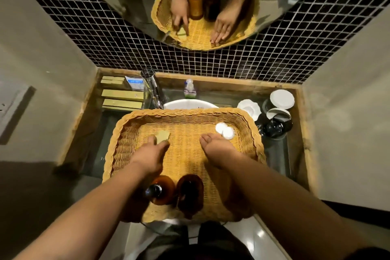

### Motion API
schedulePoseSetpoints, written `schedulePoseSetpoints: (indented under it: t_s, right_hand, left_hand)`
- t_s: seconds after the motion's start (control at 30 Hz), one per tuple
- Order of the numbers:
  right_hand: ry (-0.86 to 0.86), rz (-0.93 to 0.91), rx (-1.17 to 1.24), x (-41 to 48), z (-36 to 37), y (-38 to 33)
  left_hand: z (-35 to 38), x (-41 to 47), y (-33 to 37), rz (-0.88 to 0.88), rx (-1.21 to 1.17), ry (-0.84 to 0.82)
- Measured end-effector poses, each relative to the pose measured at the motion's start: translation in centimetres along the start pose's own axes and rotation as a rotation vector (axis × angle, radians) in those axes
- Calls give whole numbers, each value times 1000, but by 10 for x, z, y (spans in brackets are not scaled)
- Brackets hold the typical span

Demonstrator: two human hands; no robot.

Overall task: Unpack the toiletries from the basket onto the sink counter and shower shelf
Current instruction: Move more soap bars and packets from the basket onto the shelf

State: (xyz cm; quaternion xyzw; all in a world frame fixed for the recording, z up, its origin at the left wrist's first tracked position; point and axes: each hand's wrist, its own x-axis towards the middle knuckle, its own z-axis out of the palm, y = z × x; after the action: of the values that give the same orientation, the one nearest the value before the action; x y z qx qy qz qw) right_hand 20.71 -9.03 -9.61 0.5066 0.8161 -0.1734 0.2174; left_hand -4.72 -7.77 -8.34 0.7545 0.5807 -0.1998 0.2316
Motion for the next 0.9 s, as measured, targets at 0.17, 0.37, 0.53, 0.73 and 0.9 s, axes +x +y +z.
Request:
schedulePoseSetpoints:
  t_s: [0.17, 0.37, 0.53, 0.73, 0.9]
  right_hand:
    - [166, 55, 73, -18, 0, 7]
    - [128, 216, 333, -31, 14, 7]
    - [59, 302, 433, -31, 19, 2]
    - [184, 306, 366, -31, 21, -3]
    - [23, 444, 120, -41, 13, 1]
  left_hand:
    - [-16, 30, 27, 436, 155, 16]
    - [-15, 60, 60, 731, 196, -18]
    - [-5, 64, 64, 803, 80, 50]
    - [-7, 50, 19, 640, 3, 53]
    - [-4, 41, -13, 393, -5, 107]
